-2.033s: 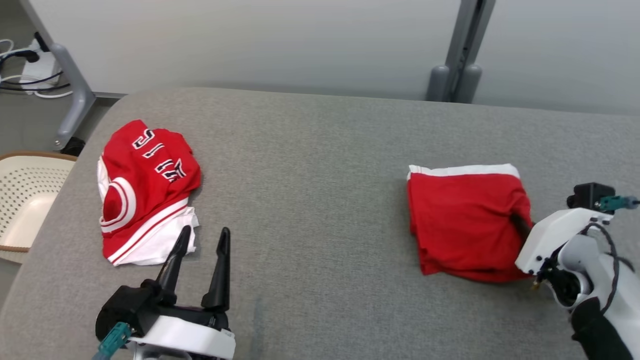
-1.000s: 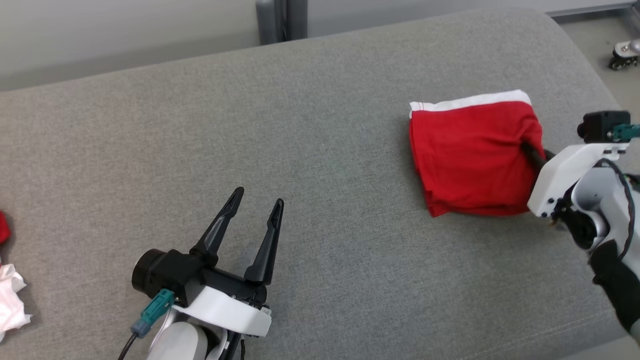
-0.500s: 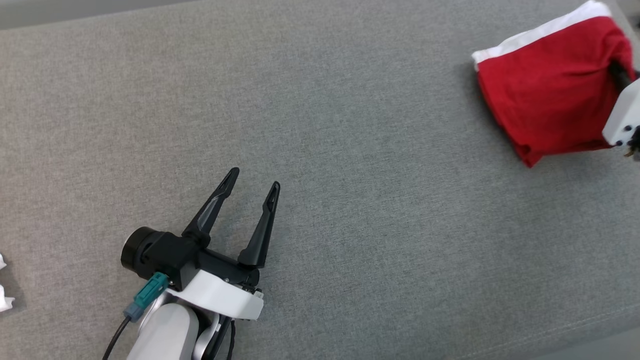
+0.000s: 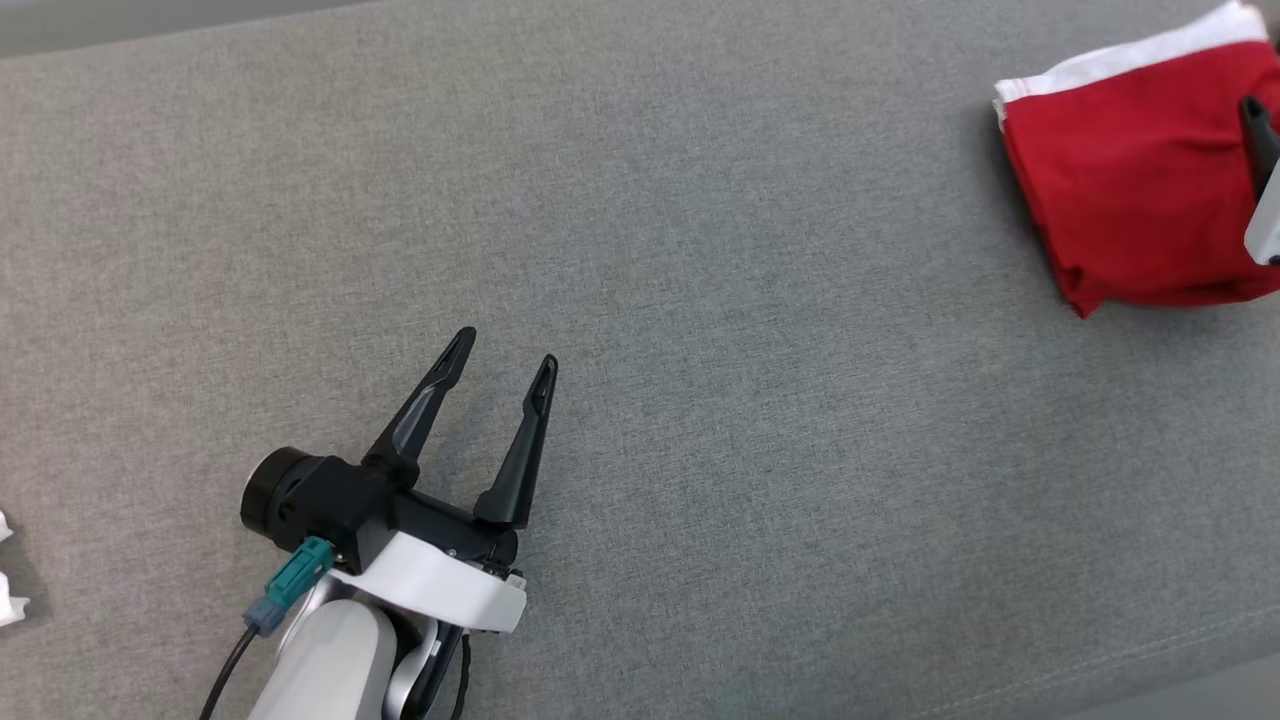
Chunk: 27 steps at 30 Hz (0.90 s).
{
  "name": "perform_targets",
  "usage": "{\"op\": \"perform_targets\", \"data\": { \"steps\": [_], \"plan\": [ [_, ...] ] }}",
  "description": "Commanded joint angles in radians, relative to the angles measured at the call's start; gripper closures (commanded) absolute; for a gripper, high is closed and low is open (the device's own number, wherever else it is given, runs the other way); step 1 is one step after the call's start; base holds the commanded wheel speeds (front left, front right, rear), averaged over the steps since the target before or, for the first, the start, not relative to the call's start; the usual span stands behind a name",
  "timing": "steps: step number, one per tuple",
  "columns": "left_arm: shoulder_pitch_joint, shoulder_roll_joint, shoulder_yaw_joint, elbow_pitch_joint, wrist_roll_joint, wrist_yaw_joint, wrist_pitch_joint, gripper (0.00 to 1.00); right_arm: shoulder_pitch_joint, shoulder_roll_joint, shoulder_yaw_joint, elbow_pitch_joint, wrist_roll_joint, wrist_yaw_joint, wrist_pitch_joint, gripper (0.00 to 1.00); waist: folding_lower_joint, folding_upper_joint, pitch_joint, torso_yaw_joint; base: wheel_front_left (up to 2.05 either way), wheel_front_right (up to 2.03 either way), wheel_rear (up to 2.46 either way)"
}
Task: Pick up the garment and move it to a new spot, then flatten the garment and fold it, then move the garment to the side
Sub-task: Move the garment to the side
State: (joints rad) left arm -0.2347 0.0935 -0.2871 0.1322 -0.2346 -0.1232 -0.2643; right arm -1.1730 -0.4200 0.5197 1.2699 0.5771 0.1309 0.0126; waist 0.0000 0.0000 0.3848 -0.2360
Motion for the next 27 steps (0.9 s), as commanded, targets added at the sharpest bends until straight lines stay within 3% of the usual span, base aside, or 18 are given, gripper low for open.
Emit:
{"op": "perform_targets", "data": {
  "steps": [1,8,15,27],
  "plan": [
    [-0.015,0.002,0.004,0.003,-0.003,-0.004,0.0,0.0,-0.01,0.002,0.001,0.004,-0.013,0.0,-0.018,0.0,0.0,0.0,-0.013,-0.001,0.0,0.0,0.0],
    [0.019,-0.011,0.015,0.008,-0.02,0.0,0.0,0.0,0.018,0.048,0.024,-0.02,-0.013,0.0,-0.052,0.0,0.0,0.0,-0.079,-0.002,0.0,0.0,0.0],
    [0.061,-0.024,0.041,-0.001,-0.035,0.008,0.0,0.0,0.06,0.058,0.076,-0.125,-0.005,0.0,-0.097,0.0,0.0,0.0,-0.171,0.014,0.0,0.0,0.0],
    [0.142,-0.029,0.171,-0.045,-0.043,0.029,0.0,0.0,0.273,0.013,0.051,-0.354,0.037,0.0,-0.2,0.0,0.0,0.0,-0.294,0.134,0.0,0.0,0.0]
  ]
}}
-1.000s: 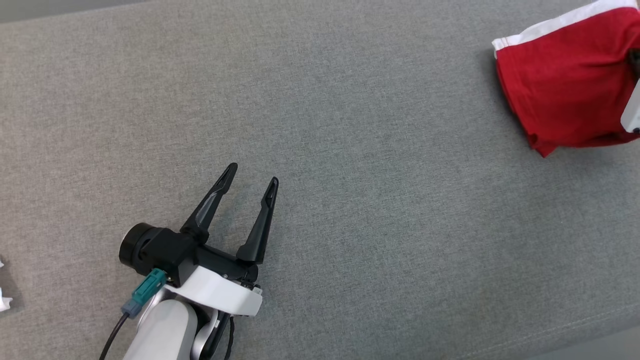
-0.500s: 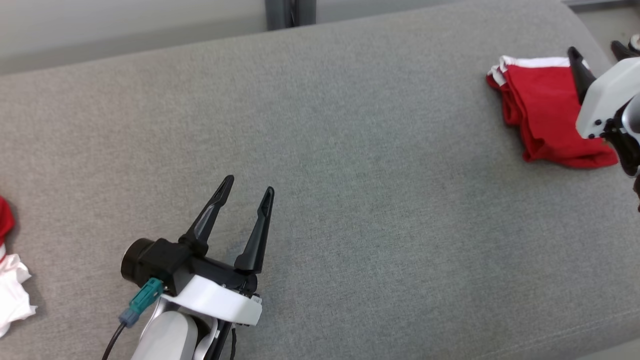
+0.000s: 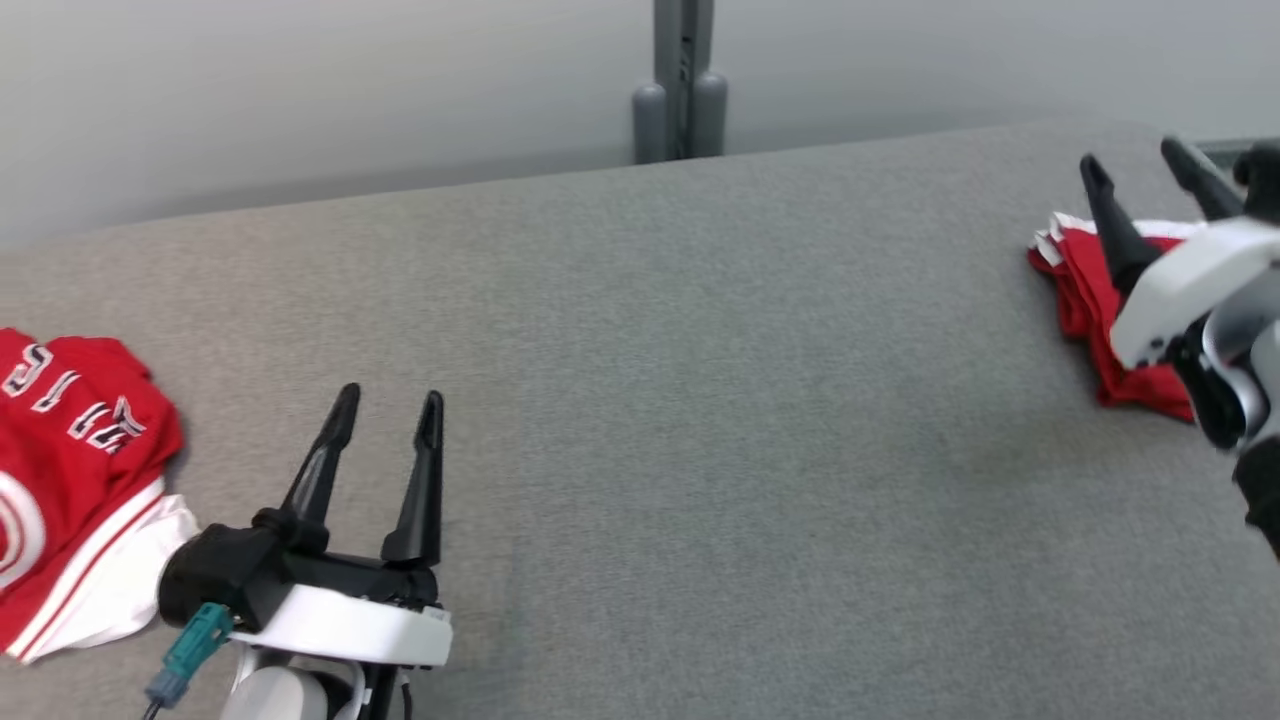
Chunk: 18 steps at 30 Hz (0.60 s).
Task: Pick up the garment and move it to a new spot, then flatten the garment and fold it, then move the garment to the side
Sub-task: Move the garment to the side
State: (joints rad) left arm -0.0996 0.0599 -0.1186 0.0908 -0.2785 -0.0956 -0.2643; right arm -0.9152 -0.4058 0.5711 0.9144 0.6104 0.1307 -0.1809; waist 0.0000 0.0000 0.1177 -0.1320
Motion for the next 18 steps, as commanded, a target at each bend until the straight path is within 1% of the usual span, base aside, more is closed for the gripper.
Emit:
{"op": "perform_targets", "data": {
  "steps": [1,6,11,18],
  "plan": [
    [0.014,0.005,0.013,-0.007,0.002,0.003,0.0,0.0,0.042,-0.003,-0.01,-0.013,0.005,0.0,-0.01,0.0,0.0,0.0,-0.034,0.041,0.0,0.0,0.0],
    [0.052,0.004,0.054,-0.021,0.01,0.005,0.0,0.0,0.196,-0.003,-0.083,-0.085,-0.001,0.0,-0.039,0.0,0.0,0.0,-0.074,0.091,0.0,0.0,0.0],
    [0.09,0.001,0.08,-0.02,0.016,0.013,0.0,0.0,0.367,0.022,-0.18,-0.186,-0.03,0.0,-0.07,0.0,0.0,0.0,-0.107,0.124,0.0,0.0,0.0],
    [0.127,-0.004,0.092,-0.012,0.002,0.018,0.0,0.0,0.612,0.091,-0.338,-0.378,-0.114,0.0,-0.085,0.0,0.0,0.0,-0.128,0.136,0.0,0.0,0.0]
  ]
}}
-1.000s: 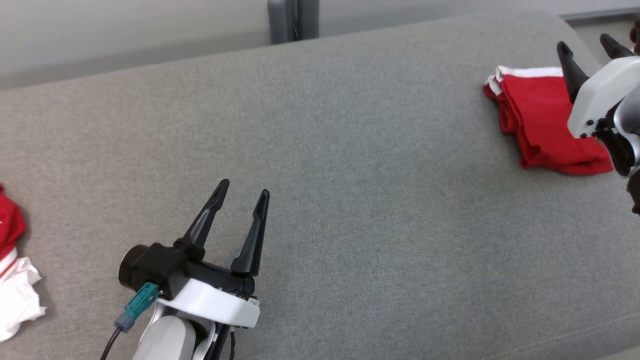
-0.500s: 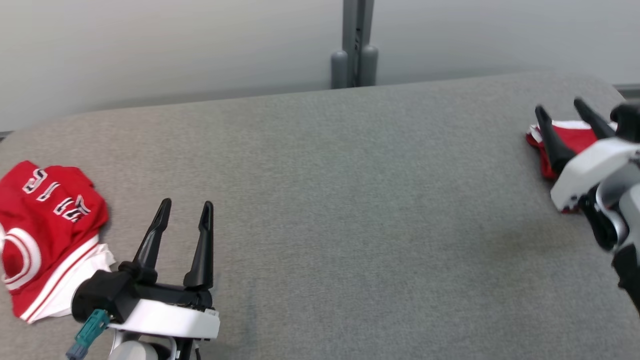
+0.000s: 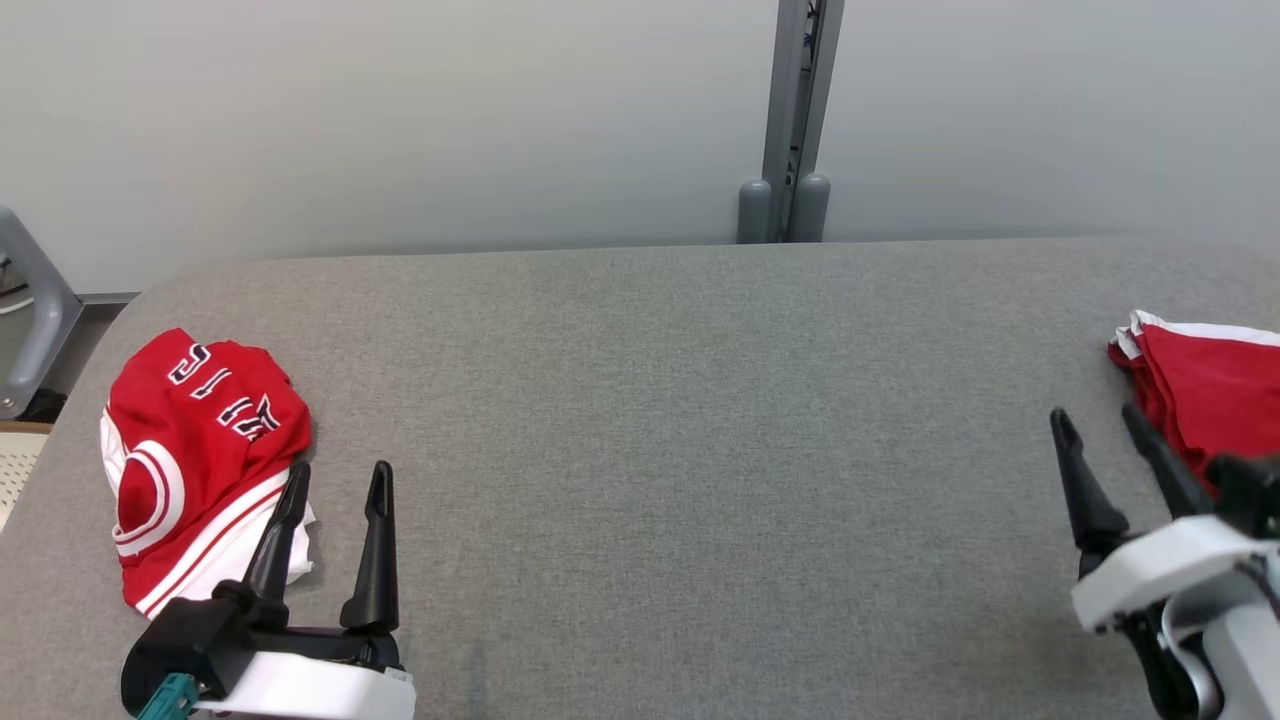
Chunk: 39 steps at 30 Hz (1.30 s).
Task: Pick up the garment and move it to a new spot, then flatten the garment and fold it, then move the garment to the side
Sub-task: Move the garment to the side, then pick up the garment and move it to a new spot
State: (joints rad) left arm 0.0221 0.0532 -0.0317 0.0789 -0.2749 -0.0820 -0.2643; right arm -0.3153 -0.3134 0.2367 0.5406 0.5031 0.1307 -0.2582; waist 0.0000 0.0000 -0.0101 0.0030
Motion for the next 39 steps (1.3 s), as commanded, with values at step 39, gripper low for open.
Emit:
{"op": "perform_targets", "data": {
  "steps": [39],
  "plan": [
    [0.014,-0.001,-0.034,0.06,0.013,0.068,0.0,0.0,0.296,0.207,-0.213,-0.328,-0.298,0.0,-0.008,0.0,0.0,0.0,0.002,-0.006,0.0,0.0,0.0]
  ]
}}
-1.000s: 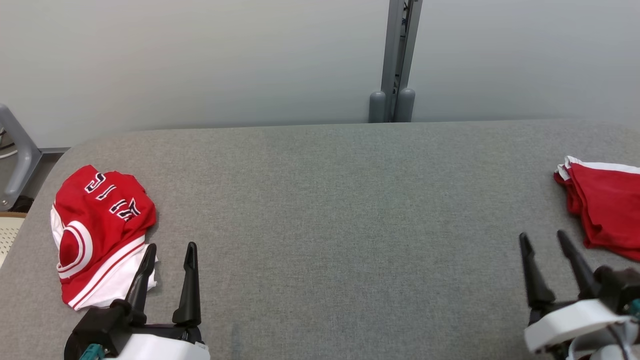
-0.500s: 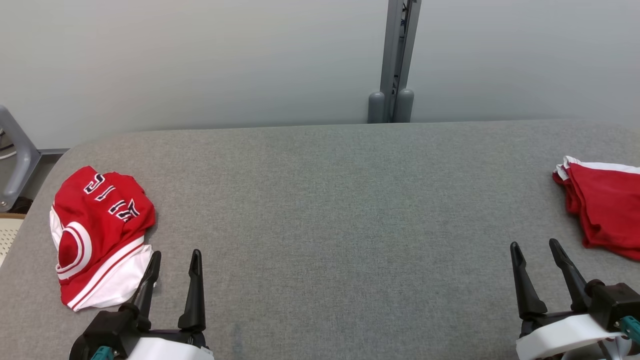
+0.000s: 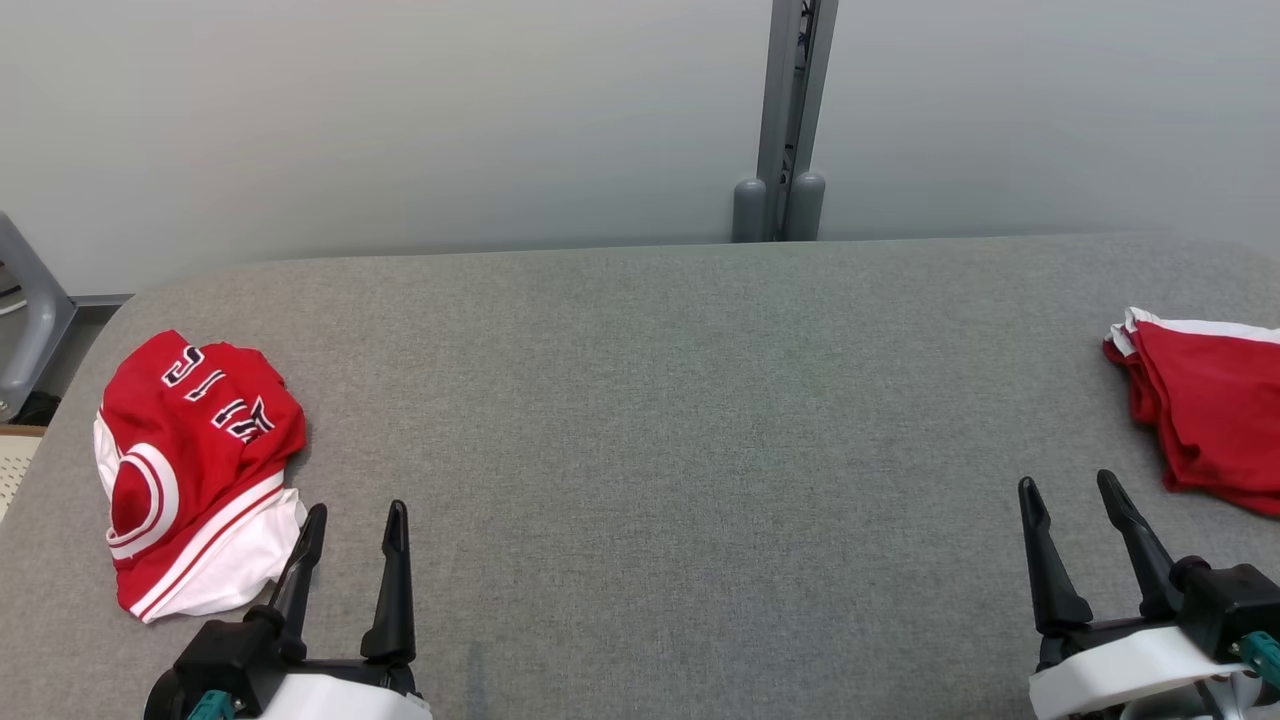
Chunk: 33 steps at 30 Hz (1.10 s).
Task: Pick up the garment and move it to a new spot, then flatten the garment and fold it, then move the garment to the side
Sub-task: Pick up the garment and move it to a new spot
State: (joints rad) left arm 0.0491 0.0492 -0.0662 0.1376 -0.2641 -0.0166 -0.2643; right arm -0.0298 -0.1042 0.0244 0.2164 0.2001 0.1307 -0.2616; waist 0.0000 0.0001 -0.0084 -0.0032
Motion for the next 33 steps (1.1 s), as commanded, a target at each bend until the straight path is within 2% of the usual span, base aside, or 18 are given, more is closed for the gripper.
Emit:
{"op": "perform_targets", "data": {
  "steps": [1,7,12,33],
  "plan": [
    [-0.014,0.003,0.0,0.002,0.001,0.003,0.0,0.0,0.011,-0.002,0.0,-0.004,0.006,0.0,-0.005,0.0,0.0,-0.0001,0.001,0.0,0.0,0.0,0.0],
    [-0.021,0.003,-0.002,0.008,-0.001,0.004,0.0,0.0,0.008,-0.002,0.008,-0.003,0.011,0.0,-0.005,0.0,0.0,-0.0001,0.002,0.002,0.0,0.0,0.0],
    [-0.028,0.003,-0.001,0.016,0.0,0.007,0.0,0.0,0.004,-0.002,0.017,-0.005,0.017,0.0,-0.005,0.0,0.0,-0.0001,0.005,0.034,0.0,0.0,0.0],
    [-0.016,0.003,0.054,0.036,0.013,0.011,0.0,0.0,-0.019,0.006,0.116,0.008,0.067,0.0,-0.005,0.0,0.0,-0.0001,-0.007,0.319,0.0,0.0,0.0]
  ]
}}
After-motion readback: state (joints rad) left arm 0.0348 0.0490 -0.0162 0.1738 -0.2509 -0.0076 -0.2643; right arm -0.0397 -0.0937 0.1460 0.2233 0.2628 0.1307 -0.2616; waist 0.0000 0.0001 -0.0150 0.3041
